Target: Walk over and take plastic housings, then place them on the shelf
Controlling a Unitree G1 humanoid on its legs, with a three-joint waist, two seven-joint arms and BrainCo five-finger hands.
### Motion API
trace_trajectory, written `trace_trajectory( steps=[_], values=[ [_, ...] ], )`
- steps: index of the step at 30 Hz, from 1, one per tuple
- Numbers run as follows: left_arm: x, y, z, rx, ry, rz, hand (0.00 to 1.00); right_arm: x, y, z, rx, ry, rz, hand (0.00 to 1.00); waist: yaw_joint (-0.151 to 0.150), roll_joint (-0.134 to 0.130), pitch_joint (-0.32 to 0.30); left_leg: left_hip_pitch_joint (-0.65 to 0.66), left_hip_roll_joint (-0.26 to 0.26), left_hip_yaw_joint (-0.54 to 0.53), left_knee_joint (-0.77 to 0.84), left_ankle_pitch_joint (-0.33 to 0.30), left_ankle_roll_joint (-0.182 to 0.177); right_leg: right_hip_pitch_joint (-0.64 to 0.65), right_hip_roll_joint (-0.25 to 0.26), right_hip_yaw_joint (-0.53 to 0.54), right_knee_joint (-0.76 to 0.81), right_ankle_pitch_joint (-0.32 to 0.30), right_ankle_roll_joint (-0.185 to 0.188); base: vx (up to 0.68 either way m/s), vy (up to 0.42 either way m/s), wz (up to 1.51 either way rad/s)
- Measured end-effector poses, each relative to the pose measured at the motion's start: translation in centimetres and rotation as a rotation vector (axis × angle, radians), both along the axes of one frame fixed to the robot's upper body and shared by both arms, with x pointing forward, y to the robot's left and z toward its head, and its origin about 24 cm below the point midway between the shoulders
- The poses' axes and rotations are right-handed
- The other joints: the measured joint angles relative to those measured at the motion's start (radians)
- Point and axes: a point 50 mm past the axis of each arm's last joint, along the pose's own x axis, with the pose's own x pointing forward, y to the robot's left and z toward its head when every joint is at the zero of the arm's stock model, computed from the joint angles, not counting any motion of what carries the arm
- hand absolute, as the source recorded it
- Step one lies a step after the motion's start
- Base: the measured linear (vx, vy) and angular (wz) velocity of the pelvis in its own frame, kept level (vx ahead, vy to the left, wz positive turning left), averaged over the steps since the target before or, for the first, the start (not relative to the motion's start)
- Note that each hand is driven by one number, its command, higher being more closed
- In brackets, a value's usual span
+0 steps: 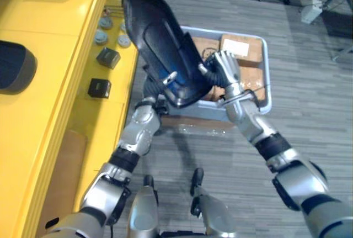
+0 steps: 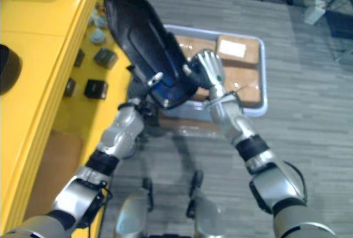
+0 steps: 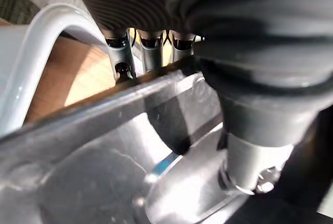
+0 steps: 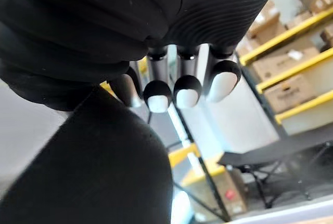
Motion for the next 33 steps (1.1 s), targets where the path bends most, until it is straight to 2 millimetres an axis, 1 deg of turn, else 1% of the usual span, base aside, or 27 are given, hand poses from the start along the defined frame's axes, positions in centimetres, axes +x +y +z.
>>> trace_trajectory(
  steps=[3,8,11,12,14,17,20,22,23,25,28,30,31,33],
  values=[
    [-0.1,0.2,0.0,-0.016,-0.019,0.015,1.0,-0.6,0.3,-0.2,0.027,-0.018,0.018,1.0,0.0,-0.006,-0.003,0.001,0.0,-0.002,0.0,0.0,0.0,0.002,0.001,-0.002,0.0,0.0,0.0,-0.02,0.049,0.02],
    [-0.6,0.5,-0.9,-0.035,-0.023,0.029,1.0,-1.3,0.9,-1.6,0.094,0.014,0.037,1.0,-0.003,-0.036,-0.022,0.01,0.002,0.002,-0.001,-0.001,0.0,0.01,0.001,0.004,-0.005,0.0,0.0,-0.01,0.045,-0.01],
    [-1.0,0.5,-0.9,-0.036,-0.039,0.032,1.0,-1.6,1.1,-1.9,0.124,0.027,0.053,1.0,-0.002,-0.037,-0.022,0.017,0.002,0.008,-0.002,-0.005,0.002,0.015,0.001,0.011,-0.01,0.0,0.0,-0.04,0.051,-0.08],
    [-1.1,0.5,-0.8,-0.027,-0.046,0.035,1.0,-1.7,1.1,-2.0,0.128,0.028,0.055,0.0,-0.002,-0.037,-0.022,0.017,0.002,0.008,-0.002,-0.005,0.002,0.016,0.001,0.01,-0.014,0.0,0.0,-0.04,0.042,-0.07],
    [-1.3,0.6,-0.8,-0.027,-0.056,0.042,1.0,-1.9,1.2,-2.2,0.135,0.028,0.062,0.0,-0.004,-0.037,-0.022,0.017,0.002,0.009,-0.003,-0.005,0.002,0.017,0.001,0.012,-0.021,0.002,-0.001,-0.04,0.034,-0.04],
    [-1.6,0.9,-1.2,-0.053,-0.066,0.063,1.0,-3.0,1.6,-2.9,0.155,0.027,0.119,0.0,-0.009,-0.036,-0.022,0.02,0.002,0.008,-0.009,-0.004,0.001,0.018,0.002,0.01,-0.022,0.003,-0.002,-0.01,0.039,0.0],
    [-2.3,1.4,-1.4,-0.069,-0.087,0.095,1.0,-3.5,1.7,-3.9,0.193,0.07,0.149,0.0,-0.011,-0.036,-0.022,0.032,0.002,0.008,-0.012,-0.004,0.0,0.027,0.002,0.009,-0.023,0.004,-0.002,0.02,0.041,0.02],
    [-2.9,1.6,-1.8,-0.01,-0.104,0.137,1.0,-4.0,1.8,-4.9,0.254,0.121,0.158,0.0,-0.009,-0.037,-0.03,0.055,0.0,0.005,-0.027,-0.004,0.0,0.053,0.003,0.003,-0.037,0.004,-0.001,0.03,0.037,0.06],
    [-3.1,1.6,-1.7,0.009,-0.115,0.151,1.0,-4.2,1.8,-5.0,0.274,0.129,0.166,0.0,-0.008,-0.037,-0.036,0.054,0.0,0.005,-0.029,-0.004,0.0,0.051,0.002,0.003,-0.037,0.003,-0.001,0.02,0.031,0.04],
    [-3.7,1.6,-1.1,0.07,-0.179,0.195,1.0,-5.0,2.0,-4.7,0.36,0.131,0.22,0.0,-0.007,-0.038,-0.039,0.055,-0.001,0.004,-0.031,-0.004,0.0,0.053,0.002,0.0,-0.037,0.001,0.0,0.01,0.035,0.03],
    [-4.1,1.7,-0.8,0.119,-0.216,0.261,1.0,-6.0,2.1,-4.2,0.45,0.12,0.261,0.0,-0.01,-0.038,-0.039,0.066,-0.002,0.005,-0.033,-0.004,0.0,0.065,0.002,-0.002,-0.037,0.0,0.002,0.0,0.023,0.01],
    [-4.6,2.0,-1.7,0.156,-0.201,0.32,1.0,-6.6,1.8,-4.1,0.523,0.125,0.265,0.0,-0.011,-0.036,-0.067,0.075,-0.003,0.006,-0.041,-0.004,0.0,0.07,0.001,-0.003,-0.038,-0.005,0.004,0.0,0.0,0.0],
    [-5.0,1.9,-2.6,0.185,-0.183,0.345,1.0,-6.9,1.5,-4.0,0.587,0.128,0.267,0.0,-0.012,-0.032,-0.096,0.076,-0.004,0.007,-0.046,-0.004,0.0,0.068,0.001,-0.003,-0.038,-0.008,0.006,0.0,0.0,0.0],
    [-5.8,2.2,-3.7,0.253,-0.167,0.405,1.0,-7.1,0.6,-3.2,0.703,0.112,0.276,0.0,-0.012,-0.025,-0.127,0.085,-0.006,0.011,-0.053,-0.004,0.0,0.072,-0.001,-0.001,-0.038,-0.012,0.006,0.03,0.032,-0.03]
  ],
)
